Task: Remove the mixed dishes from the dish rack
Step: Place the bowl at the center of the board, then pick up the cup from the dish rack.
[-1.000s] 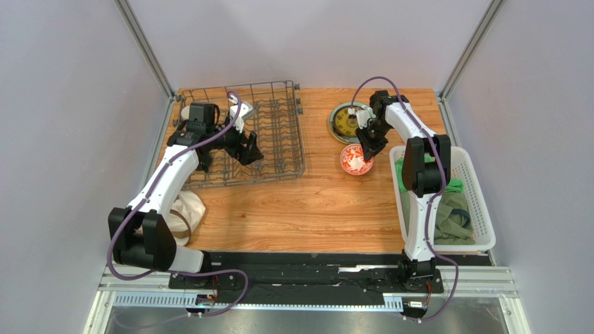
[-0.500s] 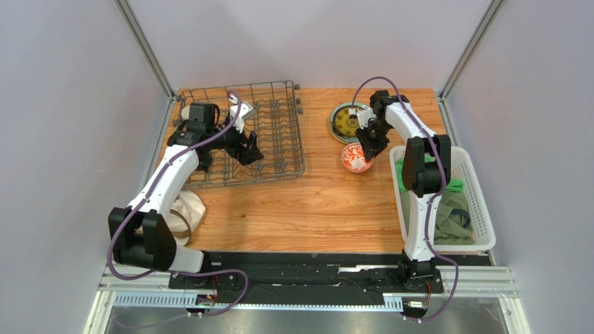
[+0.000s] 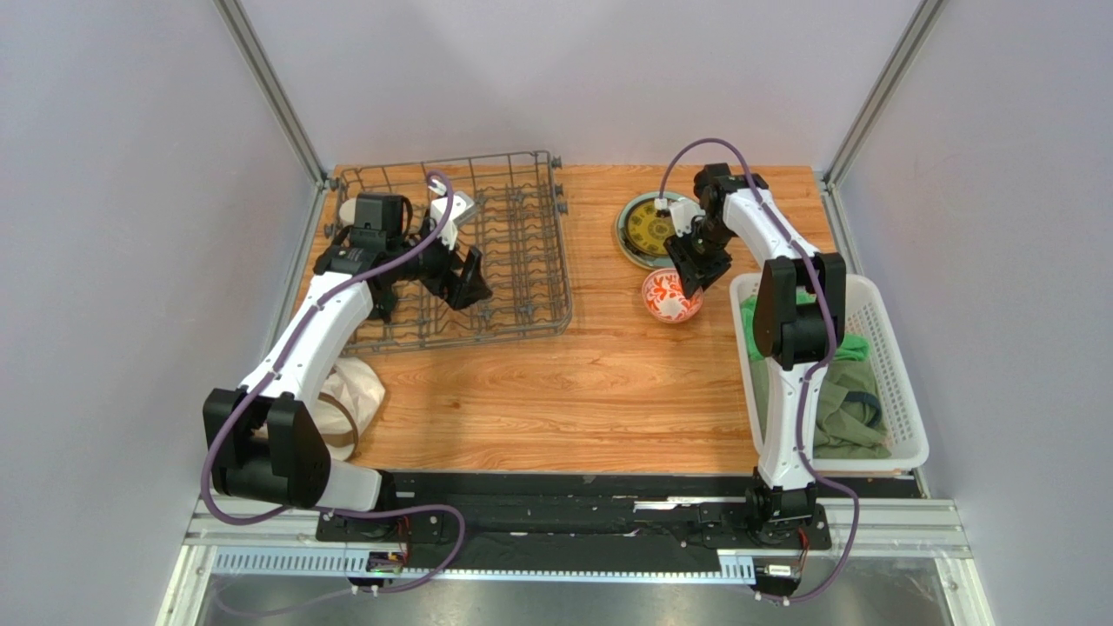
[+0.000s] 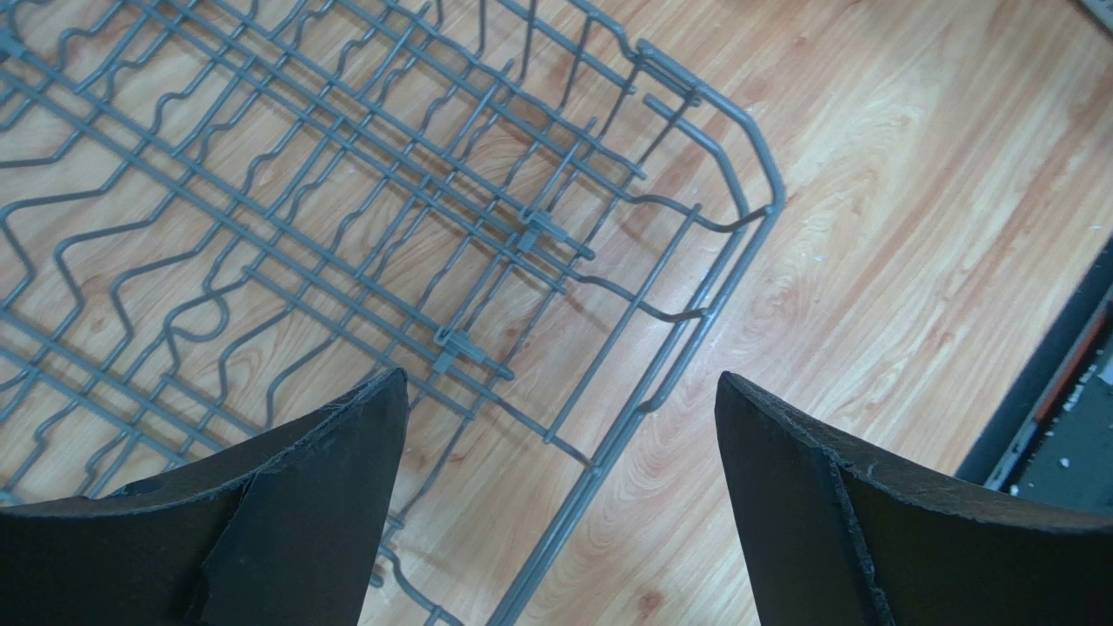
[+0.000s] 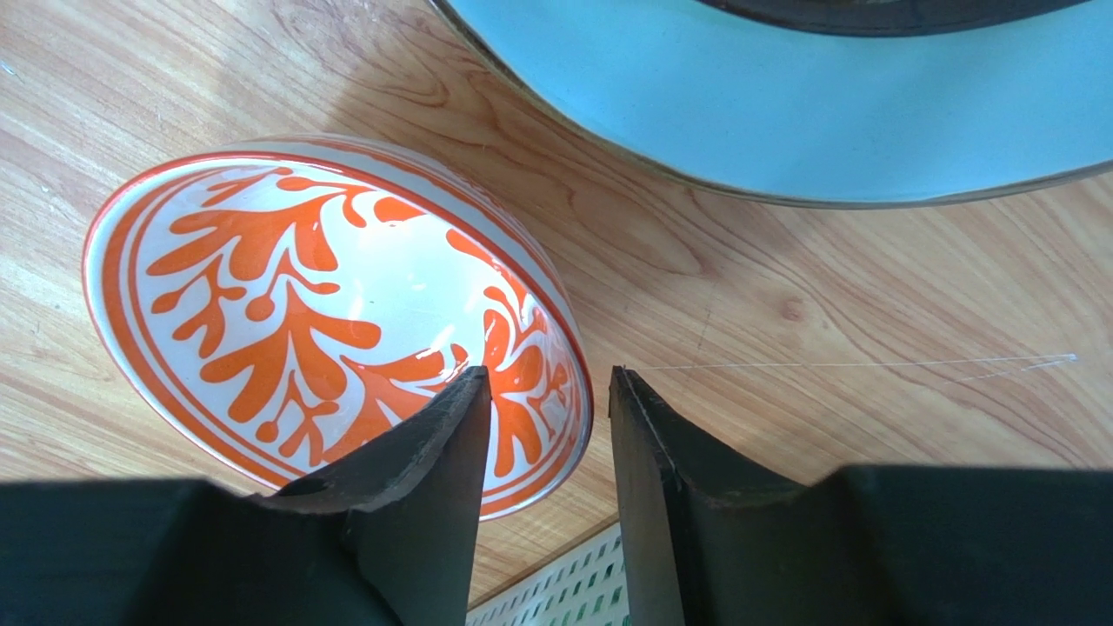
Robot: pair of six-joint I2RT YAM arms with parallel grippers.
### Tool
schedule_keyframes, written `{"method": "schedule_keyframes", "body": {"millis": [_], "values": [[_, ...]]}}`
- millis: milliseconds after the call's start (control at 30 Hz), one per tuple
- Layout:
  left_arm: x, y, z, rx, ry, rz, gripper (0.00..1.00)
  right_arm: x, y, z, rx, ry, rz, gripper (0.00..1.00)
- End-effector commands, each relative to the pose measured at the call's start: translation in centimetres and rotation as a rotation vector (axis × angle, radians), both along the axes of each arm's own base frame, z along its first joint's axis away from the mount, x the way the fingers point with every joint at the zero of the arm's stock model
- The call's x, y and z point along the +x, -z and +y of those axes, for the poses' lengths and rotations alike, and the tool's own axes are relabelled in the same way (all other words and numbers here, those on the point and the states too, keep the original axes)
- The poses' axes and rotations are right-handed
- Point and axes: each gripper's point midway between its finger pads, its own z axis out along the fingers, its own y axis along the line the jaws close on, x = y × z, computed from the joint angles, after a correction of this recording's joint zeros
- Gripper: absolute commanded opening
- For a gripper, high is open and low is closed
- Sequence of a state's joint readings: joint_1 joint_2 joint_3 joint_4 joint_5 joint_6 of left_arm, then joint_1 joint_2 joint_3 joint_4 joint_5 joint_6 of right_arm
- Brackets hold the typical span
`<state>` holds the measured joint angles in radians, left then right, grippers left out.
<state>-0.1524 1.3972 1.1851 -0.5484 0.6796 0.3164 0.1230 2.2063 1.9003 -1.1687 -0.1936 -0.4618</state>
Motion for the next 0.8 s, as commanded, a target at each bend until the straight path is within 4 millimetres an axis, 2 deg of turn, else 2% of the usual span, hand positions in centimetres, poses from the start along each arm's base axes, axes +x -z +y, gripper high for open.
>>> {"method": "schedule_keyframes", "body": {"millis": [0, 133, 300, 467, 500, 533, 600, 633, 700, 733, 767], "values": [[1.3, -1.4, 1.4, 0.051, -0.058, -0.107, 0.95, 1.5, -2.6, -0.5, -0.018, -0.004, -0.085, 0.45], [2.2, -2.6, 3.5, 0.097, -0.16, -0.177, 0.96, 2.1, -4.4, -0.4, -0.017, -0.006, -0.138, 0.5], [3.1, -3.4, 7.3, 0.194, -0.312, -0.213, 0.99, 2.7, -7.2, -0.3, -0.002, -0.003, -0.219, 0.56], [3.0, -2.3, 11.4, 0.275, -0.438, -0.132, 0.99, 2.8, -9.7, 0.1, 0.032, -0.007, -0.291, 0.6], [3.0, -2.1, 12.9, 0.28, -0.48, -0.112, 0.99, 2.6, -9.8, 0.5, 0.049, -0.01, -0.291, 0.61], [2.9, -1.7, 13.6, 0.282, -0.501, -0.089, 0.99, 2.7, -10.9, 0.7, 0.066, -0.006, -0.326, 0.63], [2.4, -1.0, 15.4, 0.285, -0.558, -0.035, 0.99, 2.2, -11.1, 1.1, 0.094, -0.003, -0.334, 0.64], [2.1, -0.8, 15.9, 0.285, -0.58, -0.015, 0.99, 2.4, -12.1, 1.5, 0.112, 0.011, -0.375, 0.64], [1.2, 0.3, 17.0, 0.299, -0.614, 0.034, 0.99, 1.8, -11.9, 2.2, 0.132, 0.006, -0.379, 0.65], [0.9, 0.6, 17.4, 0.313, -0.634, 0.046, 0.99, 2.0, -12.9, 2.6, 0.142, 0.006, -0.42, 0.65], [0.5, 1.0, 17.7, 0.321, -0.644, 0.062, 0.99, 1.9, -12.9, 2.8, 0.146, 0.003, -0.428, 0.65]]}}
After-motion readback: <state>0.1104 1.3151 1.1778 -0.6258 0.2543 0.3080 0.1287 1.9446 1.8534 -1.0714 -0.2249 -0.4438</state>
